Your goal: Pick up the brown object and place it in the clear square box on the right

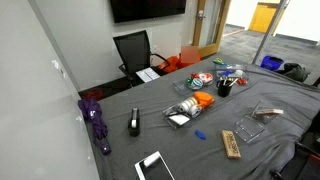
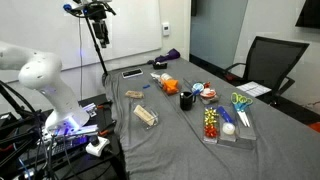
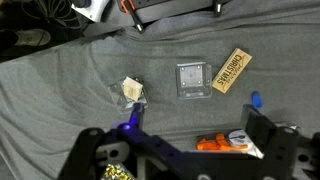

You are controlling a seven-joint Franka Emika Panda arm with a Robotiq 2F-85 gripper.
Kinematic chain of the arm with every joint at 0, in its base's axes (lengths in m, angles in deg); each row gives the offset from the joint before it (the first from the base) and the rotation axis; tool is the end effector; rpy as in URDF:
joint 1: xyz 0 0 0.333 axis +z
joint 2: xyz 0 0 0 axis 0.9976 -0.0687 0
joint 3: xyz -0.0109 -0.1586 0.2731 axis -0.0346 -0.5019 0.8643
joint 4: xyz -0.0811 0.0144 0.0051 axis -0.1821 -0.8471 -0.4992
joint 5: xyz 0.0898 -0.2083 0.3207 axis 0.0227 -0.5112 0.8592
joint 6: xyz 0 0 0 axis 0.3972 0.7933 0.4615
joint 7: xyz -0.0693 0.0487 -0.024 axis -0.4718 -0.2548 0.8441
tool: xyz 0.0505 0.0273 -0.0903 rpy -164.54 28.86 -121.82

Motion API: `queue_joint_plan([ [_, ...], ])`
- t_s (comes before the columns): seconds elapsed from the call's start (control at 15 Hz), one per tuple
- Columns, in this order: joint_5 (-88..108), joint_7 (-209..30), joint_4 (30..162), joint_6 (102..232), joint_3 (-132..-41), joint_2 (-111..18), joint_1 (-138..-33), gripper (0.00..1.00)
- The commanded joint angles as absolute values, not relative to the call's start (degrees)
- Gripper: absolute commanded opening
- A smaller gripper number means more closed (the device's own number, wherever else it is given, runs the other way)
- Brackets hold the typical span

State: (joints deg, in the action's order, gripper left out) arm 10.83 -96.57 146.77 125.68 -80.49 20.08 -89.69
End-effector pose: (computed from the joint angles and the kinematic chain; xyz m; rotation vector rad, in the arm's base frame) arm 0.2860 -0.0070 0.5529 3.0525 -0.3570 0.0127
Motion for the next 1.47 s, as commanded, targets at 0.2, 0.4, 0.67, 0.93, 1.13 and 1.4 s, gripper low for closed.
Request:
queue_joint_plan([
  [0.2, 10.89, -96.47, 146.62, 125.54, -80.42, 20.01, -89.82, 1.0],
  [0.4, 10.89, -96.47, 146.62, 125.54, -80.42, 20.01, -89.82, 1.0],
  [0.67, 10.89, -96.47, 146.62, 125.54, -80.42, 20.01, -89.82, 1.0],
  [0.93, 11.98, -100.31, 147.07, 125.79, -79.29, 19.23, -90.49, 1.0],
  [1.13, 13.43, -104.11, 147.53, 126.45, -78.66, 18.31, -90.77, 1.0],
  [1.4, 18.3, -109.82, 148.95, 127.59, -78.15, 17.27, -90.97, 1.0],
])
